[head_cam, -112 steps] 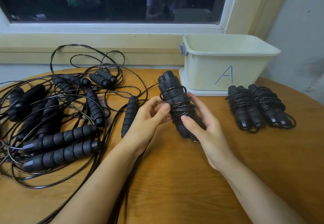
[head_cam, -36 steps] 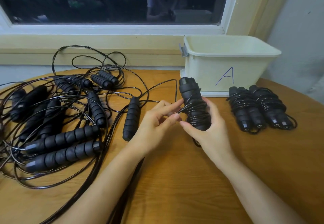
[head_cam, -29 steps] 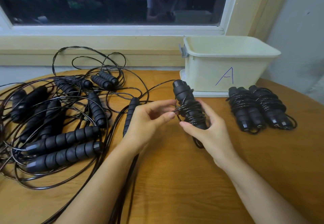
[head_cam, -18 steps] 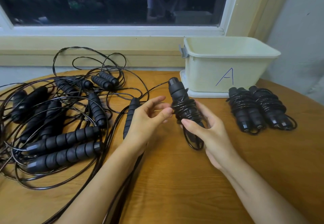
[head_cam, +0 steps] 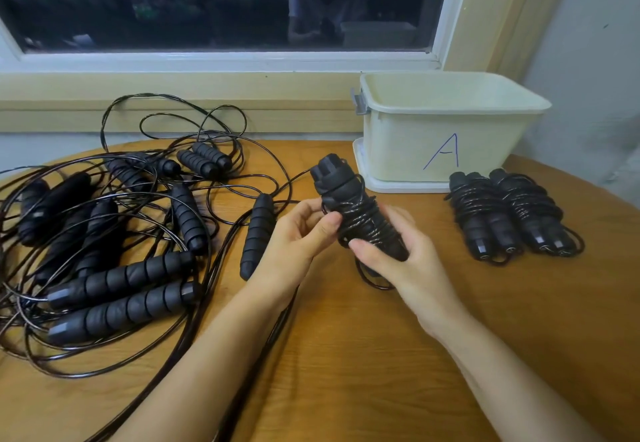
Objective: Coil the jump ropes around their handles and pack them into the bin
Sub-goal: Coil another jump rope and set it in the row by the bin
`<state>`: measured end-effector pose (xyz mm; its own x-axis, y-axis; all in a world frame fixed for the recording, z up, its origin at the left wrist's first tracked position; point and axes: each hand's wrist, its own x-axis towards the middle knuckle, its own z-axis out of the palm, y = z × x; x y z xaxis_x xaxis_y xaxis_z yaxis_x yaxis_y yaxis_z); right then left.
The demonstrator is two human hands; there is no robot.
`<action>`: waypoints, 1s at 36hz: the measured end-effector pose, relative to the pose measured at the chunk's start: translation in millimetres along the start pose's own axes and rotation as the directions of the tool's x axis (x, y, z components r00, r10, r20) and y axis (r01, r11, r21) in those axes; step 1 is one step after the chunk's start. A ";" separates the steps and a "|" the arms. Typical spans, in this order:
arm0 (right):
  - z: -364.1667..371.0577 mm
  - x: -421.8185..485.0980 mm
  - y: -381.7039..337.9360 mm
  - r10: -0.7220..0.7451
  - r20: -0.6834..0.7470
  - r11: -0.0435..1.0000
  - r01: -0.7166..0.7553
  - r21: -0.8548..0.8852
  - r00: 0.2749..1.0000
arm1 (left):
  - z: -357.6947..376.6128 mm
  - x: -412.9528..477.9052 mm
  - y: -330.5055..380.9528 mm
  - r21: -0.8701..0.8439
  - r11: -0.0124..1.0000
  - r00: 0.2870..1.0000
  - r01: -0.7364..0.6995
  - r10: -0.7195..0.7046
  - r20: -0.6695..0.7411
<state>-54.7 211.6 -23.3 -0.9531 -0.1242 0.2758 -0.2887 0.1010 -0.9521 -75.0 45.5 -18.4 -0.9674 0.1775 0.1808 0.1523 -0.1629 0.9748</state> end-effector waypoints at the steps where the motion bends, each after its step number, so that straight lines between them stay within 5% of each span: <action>1: 0.9 0.0 1.8 -0.005 -0.014 1.000 0.005 -0.024 1.000 | 0.2 0.2 -0.7 0.011 1.000 1.000 -0.004 0.004 -0.009; 20: -9.3 2.2 -3.8 0.010 -0.026 0.994 -0.007 0.106 1.000 | -4.4 -0.1 5.7 0.146 0.988 0.998 -0.057 0.060 -0.016; 26: -7.1 2.5 -1.4 0.058 0.012 0.978 -0.059 0.201 0.998 | -1.8 -0.7 9.6 0.004 1.000 0.993 -0.001 0.001 -0.118; 36: -5.2 2.7 11.1 -0.166 -0.199 0.984 0.148 -0.102 0.966 | -0.8 -1.6 8.7 0.002 1.000 0.974 -0.029 0.029 -0.226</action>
<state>-61.0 217.5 -32.4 -0.8905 0.0598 0.4511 -0.4347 0.1813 -0.8821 -72.2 42.9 -10.4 -0.9833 -0.0509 0.1745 0.1806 -0.1656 0.9695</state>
